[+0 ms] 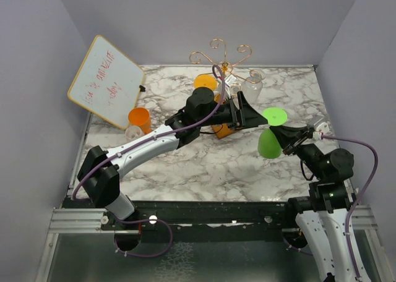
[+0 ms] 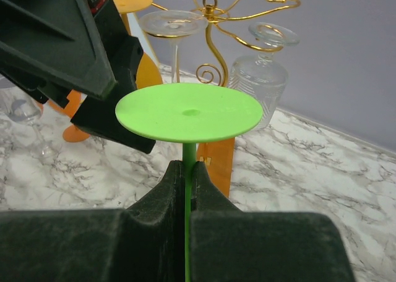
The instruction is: Place the wine glass upside down on the wine glass rack
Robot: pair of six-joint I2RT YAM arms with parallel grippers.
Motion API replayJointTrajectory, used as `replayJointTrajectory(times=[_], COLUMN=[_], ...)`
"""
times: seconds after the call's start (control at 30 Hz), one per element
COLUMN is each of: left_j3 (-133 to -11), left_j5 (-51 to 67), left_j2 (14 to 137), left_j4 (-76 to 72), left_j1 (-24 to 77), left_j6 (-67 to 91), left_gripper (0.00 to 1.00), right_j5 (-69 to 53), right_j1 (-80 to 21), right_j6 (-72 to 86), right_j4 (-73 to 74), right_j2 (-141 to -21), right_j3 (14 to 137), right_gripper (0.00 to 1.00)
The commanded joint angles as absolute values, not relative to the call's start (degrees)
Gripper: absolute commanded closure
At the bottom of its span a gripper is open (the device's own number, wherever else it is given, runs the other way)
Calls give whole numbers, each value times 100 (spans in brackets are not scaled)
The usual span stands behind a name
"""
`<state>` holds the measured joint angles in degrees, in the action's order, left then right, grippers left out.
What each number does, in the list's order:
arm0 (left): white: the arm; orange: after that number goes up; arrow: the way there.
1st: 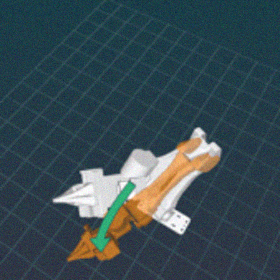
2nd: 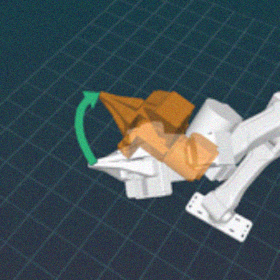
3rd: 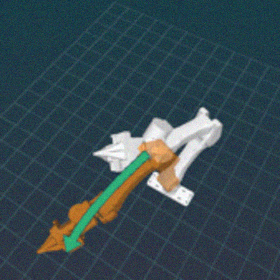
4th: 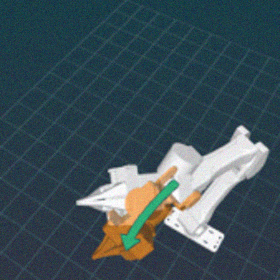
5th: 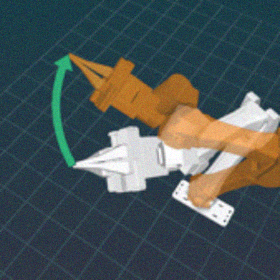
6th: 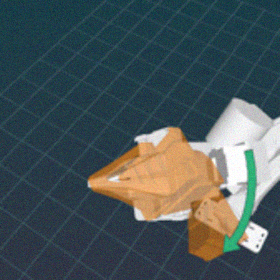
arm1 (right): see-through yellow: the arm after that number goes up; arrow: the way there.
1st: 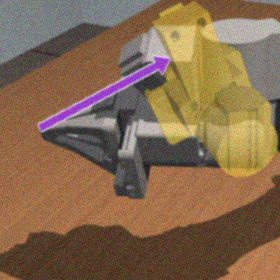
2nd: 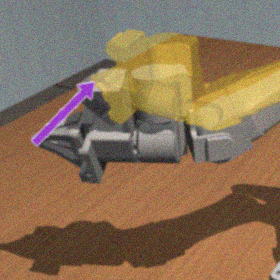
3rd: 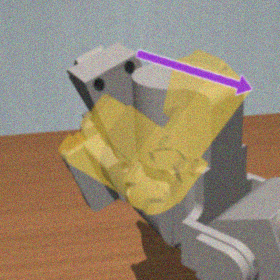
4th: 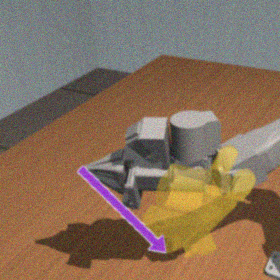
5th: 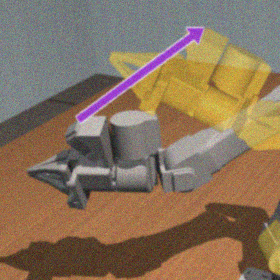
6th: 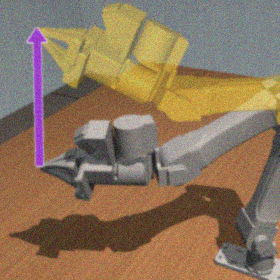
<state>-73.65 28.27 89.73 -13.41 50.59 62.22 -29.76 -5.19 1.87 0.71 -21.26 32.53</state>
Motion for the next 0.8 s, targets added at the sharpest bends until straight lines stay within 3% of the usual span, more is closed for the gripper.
replayJointTrajectory(times=[0.0, 0.17, 0.23, 0.6, 0.77], left_j3=[-7612, -7538, -7532, -7484, -7470], left_j5=[3115, 3058, 3037, 3322, 3571], left_j2=[8973, 8915, 8919, 9041, 9108], left_j4=[-1771, -1908, -1944, -2121, -2226], left_j1=[5036, 5031, 5035, 5029, 5027], left_j6=[6598, 6651, 6706, 7286, 7406], left_gripper=[24, 12, 12, 63, 81], right_j5=[-3376, -3448, -3554, -3953, -3994], right_j1=[-528, -535, -534, -529, -534], right_j6=[158, 160, 150, 101, 94], right_j4=[-237, -263, -293, -501, -522], right_j2=[-2114, -2119, -2110, -1927, -1900], right_j3=[3074, 3035, 3016, 2874, 2866], right_gripper=[99, 99, 99, 99, 99])
